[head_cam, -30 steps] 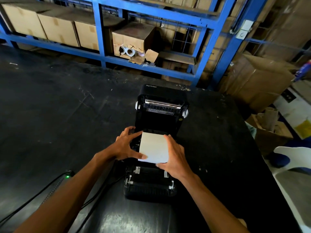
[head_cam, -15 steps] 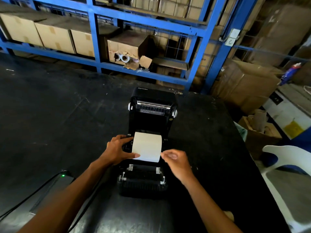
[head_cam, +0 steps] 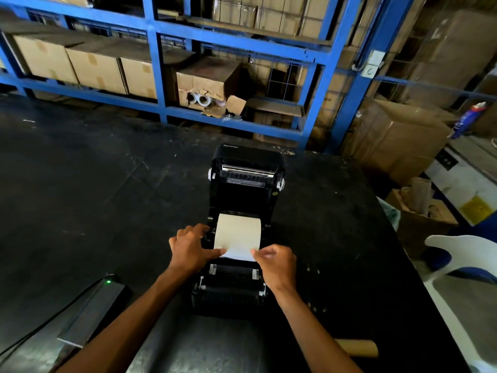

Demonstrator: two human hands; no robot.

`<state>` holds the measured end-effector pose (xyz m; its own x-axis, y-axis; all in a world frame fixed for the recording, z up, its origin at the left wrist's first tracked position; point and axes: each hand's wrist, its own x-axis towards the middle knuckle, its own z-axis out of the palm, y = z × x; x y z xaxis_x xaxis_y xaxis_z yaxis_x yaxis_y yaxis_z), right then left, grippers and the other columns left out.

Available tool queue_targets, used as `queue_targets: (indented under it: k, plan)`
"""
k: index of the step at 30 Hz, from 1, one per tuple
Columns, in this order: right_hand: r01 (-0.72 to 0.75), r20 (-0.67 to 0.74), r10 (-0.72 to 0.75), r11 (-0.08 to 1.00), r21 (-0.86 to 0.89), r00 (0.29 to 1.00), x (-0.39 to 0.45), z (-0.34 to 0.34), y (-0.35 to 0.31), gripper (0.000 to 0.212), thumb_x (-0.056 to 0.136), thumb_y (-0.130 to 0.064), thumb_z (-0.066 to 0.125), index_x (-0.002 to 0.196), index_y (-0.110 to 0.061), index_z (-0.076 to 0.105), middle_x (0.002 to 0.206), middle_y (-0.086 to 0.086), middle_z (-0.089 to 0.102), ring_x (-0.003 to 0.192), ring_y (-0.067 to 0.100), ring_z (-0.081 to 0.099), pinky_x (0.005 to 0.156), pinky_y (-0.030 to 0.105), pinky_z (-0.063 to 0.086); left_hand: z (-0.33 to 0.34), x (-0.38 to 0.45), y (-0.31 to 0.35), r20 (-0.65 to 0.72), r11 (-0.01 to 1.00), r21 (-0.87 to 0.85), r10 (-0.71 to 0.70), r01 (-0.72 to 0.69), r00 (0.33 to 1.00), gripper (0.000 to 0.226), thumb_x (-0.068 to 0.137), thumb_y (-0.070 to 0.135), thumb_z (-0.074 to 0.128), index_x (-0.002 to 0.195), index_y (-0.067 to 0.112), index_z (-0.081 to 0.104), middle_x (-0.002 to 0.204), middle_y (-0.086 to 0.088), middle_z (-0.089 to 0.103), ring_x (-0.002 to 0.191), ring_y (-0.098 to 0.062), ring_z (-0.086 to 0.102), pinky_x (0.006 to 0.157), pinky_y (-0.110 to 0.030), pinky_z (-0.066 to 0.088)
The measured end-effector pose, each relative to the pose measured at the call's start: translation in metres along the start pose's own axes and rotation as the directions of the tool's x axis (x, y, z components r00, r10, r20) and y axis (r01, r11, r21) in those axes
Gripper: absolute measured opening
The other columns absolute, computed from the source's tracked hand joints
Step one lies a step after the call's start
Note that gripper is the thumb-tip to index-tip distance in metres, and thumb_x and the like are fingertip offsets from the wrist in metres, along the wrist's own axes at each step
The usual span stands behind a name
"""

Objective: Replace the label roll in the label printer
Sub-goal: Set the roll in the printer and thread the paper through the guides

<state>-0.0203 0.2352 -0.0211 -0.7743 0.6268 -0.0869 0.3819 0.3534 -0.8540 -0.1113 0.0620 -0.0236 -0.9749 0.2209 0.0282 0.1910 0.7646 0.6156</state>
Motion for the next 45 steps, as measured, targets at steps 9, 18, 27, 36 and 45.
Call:
queue_targets:
  k: [9, 18, 27, 36, 45]
  plan:
    - [-0.136, 0.035, 0.133, 0.977, 0.161, 0.991, 0.001, 0.005, -0.008, 0.010, 0.072, -0.009, 0.076, 0.079, -0.010, 0.069, 0.076, 0.008, 0.072, 0.071, 0.019, 0.070, 0.059, 0.019, 0.050, -0.005, -0.013, 0.009, 0.078, 0.957, -0.280, -0.053, 0.072, 0.996, 0.032, 0.077, 0.026, 0.076, 0.104, 0.012, 0.065, 0.078, 0.001, 0.066, 0.073, -0.011, 0.065, 0.064, -0.027, 0.054]
    - [-0.165, 0.077, 0.153, 0.969, 0.186, 0.985, 0.001, -0.001, -0.011, 0.011, 0.076, -0.009, 0.074, 0.085, -0.006, 0.068, 0.076, 0.007, 0.070, 0.058, 0.011, 0.064, 0.051, 0.016, 0.046, -0.005, -0.017, 0.013, 0.007, 0.910, -0.404, -0.102, 0.096, 0.995, 0.014, 0.075, 0.012, 0.079, 0.080, 0.009, 0.066, 0.064, -0.007, 0.066, 0.055, -0.011, 0.056, 0.051, -0.016, 0.042]
    - [-0.127, 0.105, 0.110, 0.978, 0.164, 0.988, 0.003, -0.010, -0.012, 0.019, 0.077, -0.009, 0.075, 0.094, -0.008, 0.065, 0.081, 0.004, 0.068, 0.073, 0.015, 0.065, 0.063, 0.019, 0.051, -0.015, -0.017, 0.007, 0.104, 0.854, -0.513, -0.043, 0.091, 0.994, 0.020, 0.077, 0.009, 0.076, 0.090, 0.010, 0.061, 0.068, -0.010, 0.069, 0.064, -0.014, 0.065, 0.062, -0.021, 0.049]
    - [-0.139, 0.154, 0.119, 0.982, 0.126, 0.981, 0.003, -0.009, -0.012, 0.012, 0.076, -0.006, 0.074, 0.086, -0.006, 0.067, 0.077, 0.006, 0.068, 0.061, 0.011, 0.060, 0.056, 0.017, 0.046, -0.016, -0.021, -0.006, 0.198, 0.863, -0.497, 0.017, 0.086, 0.980, 0.021, 0.078, 0.008, 0.075, 0.088, 0.014, 0.058, 0.068, -0.005, 0.069, 0.063, -0.010, 0.067, 0.064, -0.021, 0.050]
    - [-0.157, 0.236, 0.112, 0.971, 0.179, 0.965, -0.002, -0.011, -0.014, 0.020, 0.075, 0.004, 0.071, 0.093, -0.001, 0.063, 0.078, 0.012, 0.068, 0.048, 0.010, 0.053, 0.048, 0.020, 0.045, -0.015, -0.016, -0.001, 0.156, 0.877, -0.479, 0.038, 0.042, 0.987, 0.026, 0.074, 0.002, 0.077, 0.083, 0.015, 0.055, 0.070, -0.006, 0.066, 0.062, -0.013, 0.060, 0.056, -0.017, 0.046]
